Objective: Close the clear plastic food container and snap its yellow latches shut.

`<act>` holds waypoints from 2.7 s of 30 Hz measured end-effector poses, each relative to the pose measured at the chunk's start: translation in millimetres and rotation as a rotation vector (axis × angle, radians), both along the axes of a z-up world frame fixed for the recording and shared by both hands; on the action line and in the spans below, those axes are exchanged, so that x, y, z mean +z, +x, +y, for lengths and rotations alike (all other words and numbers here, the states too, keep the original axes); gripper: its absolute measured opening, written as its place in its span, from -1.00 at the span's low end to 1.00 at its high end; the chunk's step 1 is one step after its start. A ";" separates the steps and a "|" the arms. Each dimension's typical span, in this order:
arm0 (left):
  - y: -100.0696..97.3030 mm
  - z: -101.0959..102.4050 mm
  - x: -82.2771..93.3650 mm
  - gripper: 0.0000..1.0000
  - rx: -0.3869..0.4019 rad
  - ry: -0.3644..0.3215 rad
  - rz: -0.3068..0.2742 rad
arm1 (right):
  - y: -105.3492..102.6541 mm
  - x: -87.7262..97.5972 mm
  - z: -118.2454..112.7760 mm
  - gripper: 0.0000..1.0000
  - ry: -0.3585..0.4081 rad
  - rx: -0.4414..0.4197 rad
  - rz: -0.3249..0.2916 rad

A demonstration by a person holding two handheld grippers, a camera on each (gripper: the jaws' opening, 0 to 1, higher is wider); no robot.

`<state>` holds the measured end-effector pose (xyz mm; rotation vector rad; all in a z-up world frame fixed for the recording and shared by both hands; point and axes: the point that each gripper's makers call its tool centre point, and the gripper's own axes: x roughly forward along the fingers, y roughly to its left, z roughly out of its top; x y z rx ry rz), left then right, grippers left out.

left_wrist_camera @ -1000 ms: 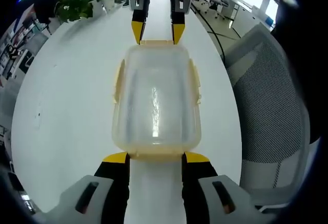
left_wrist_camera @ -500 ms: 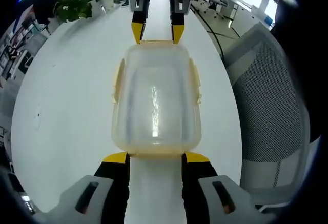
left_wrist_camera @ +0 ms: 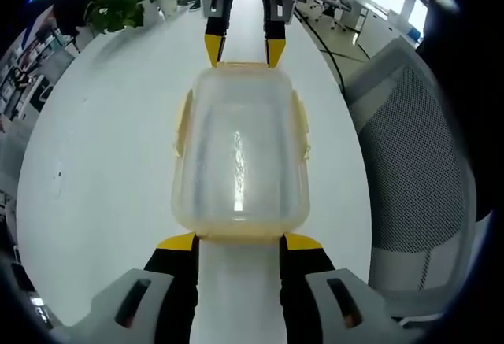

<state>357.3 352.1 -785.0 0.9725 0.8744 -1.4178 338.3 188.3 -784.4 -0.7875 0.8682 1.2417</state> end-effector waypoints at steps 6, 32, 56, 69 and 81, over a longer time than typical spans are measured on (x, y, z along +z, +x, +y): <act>2.7 1.3 -0.2 -0.02 0.016 0.003 -0.010 | -0.7 1.0 -0.3 -0.24 -0.002 -0.003 0.005; -7.2 9.9 15.5 -0.05 0.399 -0.119 0.132 | -0.5 21.2 -5.2 -0.25 0.262 -0.524 0.182; 2.7 -0.5 16.4 -0.10 1.062 -0.322 0.311 | 9.9 24.6 -7.6 -0.33 0.448 -0.878 0.252; 4.9 -2.2 20.1 -0.15 1.172 -0.460 0.303 | 6.8 32.2 -5.6 -0.39 0.518 -0.998 0.251; 8.8 -0.7 19.3 -0.22 1.185 -0.481 0.262 | 8.2 31.1 -6.9 -0.44 0.519 -1.022 0.247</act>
